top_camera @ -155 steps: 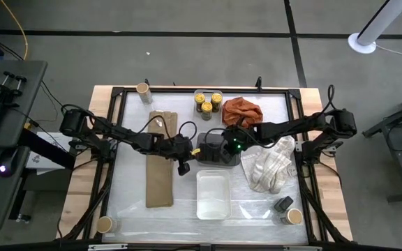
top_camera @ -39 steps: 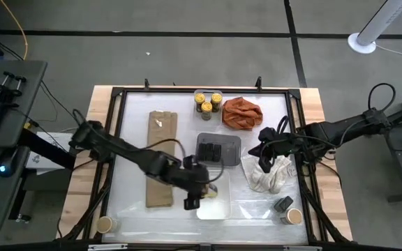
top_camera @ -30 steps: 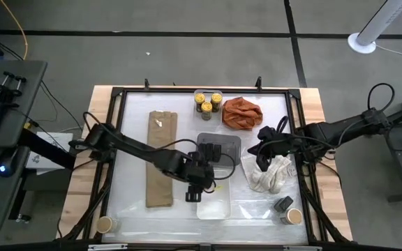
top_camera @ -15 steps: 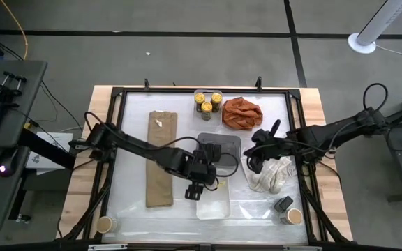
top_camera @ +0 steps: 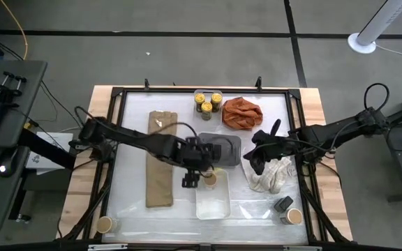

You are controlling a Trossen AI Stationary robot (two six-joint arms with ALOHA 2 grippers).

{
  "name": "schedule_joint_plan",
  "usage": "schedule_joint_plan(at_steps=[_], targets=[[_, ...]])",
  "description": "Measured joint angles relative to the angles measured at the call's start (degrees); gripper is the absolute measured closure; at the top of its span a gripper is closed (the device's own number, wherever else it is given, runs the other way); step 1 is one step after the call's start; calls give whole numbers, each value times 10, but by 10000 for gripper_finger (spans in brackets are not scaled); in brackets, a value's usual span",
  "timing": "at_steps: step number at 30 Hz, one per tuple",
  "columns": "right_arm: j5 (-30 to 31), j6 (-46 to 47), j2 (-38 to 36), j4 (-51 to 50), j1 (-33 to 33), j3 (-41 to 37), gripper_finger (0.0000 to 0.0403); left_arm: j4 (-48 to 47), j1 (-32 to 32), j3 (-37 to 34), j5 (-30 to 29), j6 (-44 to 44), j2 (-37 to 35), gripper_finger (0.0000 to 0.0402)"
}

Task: Sort spices by type
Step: Put the black seasoning can into the black bin

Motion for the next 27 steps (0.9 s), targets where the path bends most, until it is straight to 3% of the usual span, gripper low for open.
schedule_joint_plan(at_steps=[6,15,18,22,27], targets=[[-71,94,9,-19,23,0,367,27,10,-39,-54,-66,-89,92],[-177,222,63,-127,177,0,178,160,-10,-227,-70,-194,-208,92],[-194,255,80,-152,213,0,132,226,-23,-281,-70,-250,-230,92],[-195,261,85,-189,236,0,111,327,-40,-318,-76,-288,-247,92],[-213,215,85,-210,246,0,110,381,-49,-321,-88,-277,-247,92]])
